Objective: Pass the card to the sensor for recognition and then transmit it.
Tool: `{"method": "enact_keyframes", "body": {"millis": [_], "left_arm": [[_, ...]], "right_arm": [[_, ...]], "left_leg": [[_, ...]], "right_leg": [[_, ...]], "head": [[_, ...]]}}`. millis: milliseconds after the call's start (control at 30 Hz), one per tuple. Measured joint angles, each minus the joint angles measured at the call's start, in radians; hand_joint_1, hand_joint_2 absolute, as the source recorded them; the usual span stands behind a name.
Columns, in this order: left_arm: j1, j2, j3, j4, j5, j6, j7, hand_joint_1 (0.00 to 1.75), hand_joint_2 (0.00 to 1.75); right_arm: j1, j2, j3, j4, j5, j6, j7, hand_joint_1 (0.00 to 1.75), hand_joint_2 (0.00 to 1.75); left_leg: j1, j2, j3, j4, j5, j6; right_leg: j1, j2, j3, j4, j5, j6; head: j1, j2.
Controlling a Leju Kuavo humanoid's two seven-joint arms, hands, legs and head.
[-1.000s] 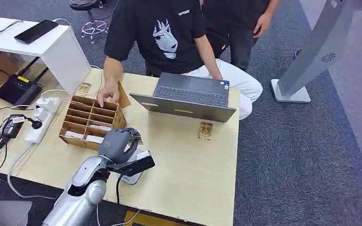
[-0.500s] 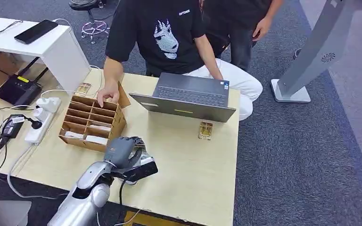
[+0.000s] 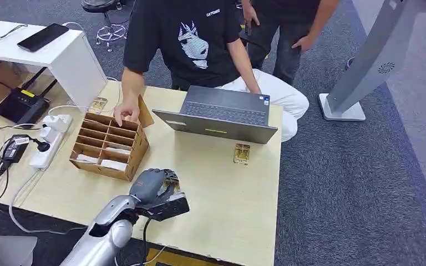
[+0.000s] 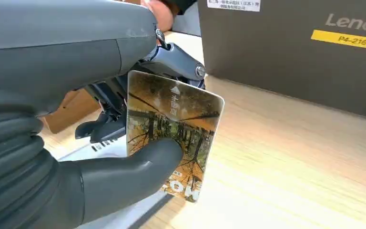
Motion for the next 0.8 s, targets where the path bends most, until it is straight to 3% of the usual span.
{"method": "enact_keyframes", "body": {"millis": [333,667,800], "left_arm": [[0.009,0.037,-0.034,0.035,0.023,-0.018,0.015,1.75,1.75],[-0.004,0.060,-0.032,0.048,0.007,0.068,0.066,1.75,1.75],[-0.010,0.068,-0.022,0.048,0.007,0.071,0.069,1.75,1.75]], "right_arm": [[0.000,0.000,-0.005,0.000,0.019,0.005,0.006,0.00,1.75],[0.000,0.000,-0.012,0.000,0.032,0.006,0.003,0.00,1.75],[0.000,0.000,-0.017,0.000,0.034,0.006,0.003,0.00,1.75]], "left_leg": [[0.000,0.001,0.001,0.000,0.000,0.000],[0.000,0.000,0.000,0.000,0.000,0.000],[0.000,0.000,0.000,0.000,0.000,0.000]], "right_leg": [[0.000,0.001,0.000,0.000,0.000,0.000],[0.000,0.000,0.000,0.000,0.000,0.000],[0.000,0.000,0.000,0.000,0.000,0.000]], "head": [[0.000,0.000],[0.000,0.000],[0.000,0.000]]}}
